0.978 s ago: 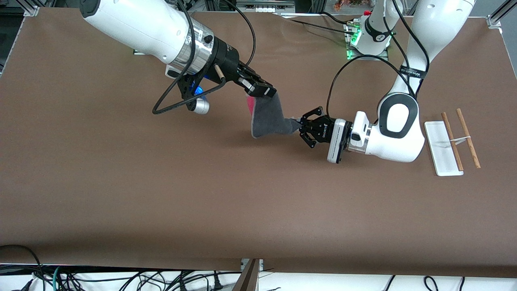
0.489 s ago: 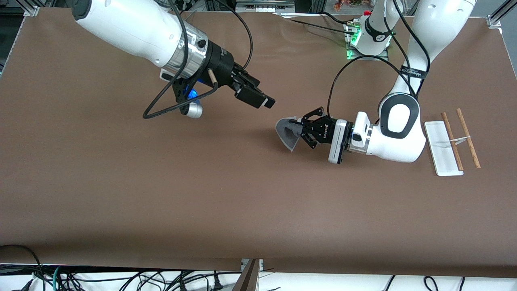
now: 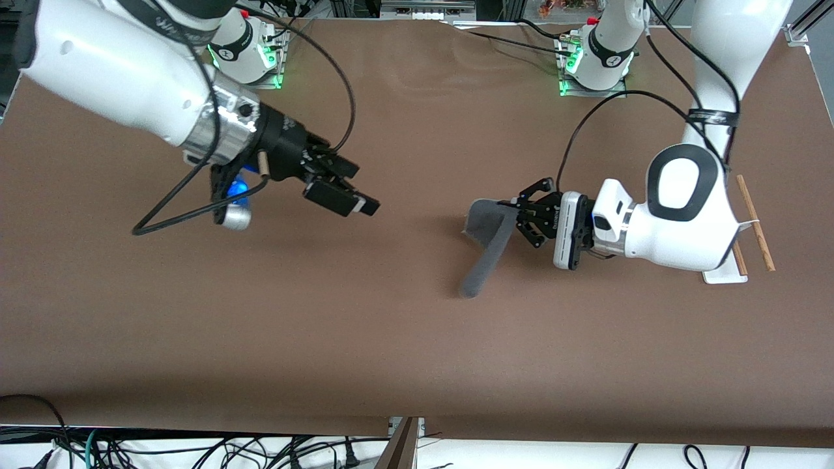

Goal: Pass towel and hang on rack

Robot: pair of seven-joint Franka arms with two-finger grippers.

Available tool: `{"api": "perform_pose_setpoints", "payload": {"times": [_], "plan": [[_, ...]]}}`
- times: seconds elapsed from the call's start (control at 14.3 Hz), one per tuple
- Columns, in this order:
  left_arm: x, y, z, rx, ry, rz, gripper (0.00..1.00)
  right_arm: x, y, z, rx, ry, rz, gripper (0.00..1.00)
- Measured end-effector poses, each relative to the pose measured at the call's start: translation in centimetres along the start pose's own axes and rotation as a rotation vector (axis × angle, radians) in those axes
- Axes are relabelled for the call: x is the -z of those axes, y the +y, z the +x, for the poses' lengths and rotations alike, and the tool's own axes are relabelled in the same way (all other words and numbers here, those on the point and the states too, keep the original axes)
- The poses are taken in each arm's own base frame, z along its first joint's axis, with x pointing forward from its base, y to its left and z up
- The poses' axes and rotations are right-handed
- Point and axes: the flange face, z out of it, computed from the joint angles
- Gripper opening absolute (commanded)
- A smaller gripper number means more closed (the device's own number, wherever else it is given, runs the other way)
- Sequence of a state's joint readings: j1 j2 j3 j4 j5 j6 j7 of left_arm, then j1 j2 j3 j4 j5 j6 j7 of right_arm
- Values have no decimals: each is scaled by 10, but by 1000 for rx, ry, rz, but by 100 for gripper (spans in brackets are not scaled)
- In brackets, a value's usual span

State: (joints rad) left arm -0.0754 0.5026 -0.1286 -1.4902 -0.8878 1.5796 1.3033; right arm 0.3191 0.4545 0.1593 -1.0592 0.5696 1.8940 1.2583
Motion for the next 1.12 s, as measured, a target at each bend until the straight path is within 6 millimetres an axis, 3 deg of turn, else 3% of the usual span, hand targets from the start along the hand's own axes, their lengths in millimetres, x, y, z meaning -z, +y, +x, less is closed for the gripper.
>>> {"api": "perform_pose_setpoints", "payload": {"times": [0.21,0.49,0.7,0.91,1.12], "plan": [[45,5,-30,25,-99,-21,0,20,14,30,188,-10,-76,100],[112,5,-110,147,-227,-29,0,73,61,67,583,54,-305,100],[154,11,-160,232,-313,-8,0,99,103,77,780,152,-526,100],[201,27,-196,282,-432,8,0,120,144,94,850,189,-676,100],[251,37,-248,327,-516,82,0,146,179,118,836,174,-702,100]]}}
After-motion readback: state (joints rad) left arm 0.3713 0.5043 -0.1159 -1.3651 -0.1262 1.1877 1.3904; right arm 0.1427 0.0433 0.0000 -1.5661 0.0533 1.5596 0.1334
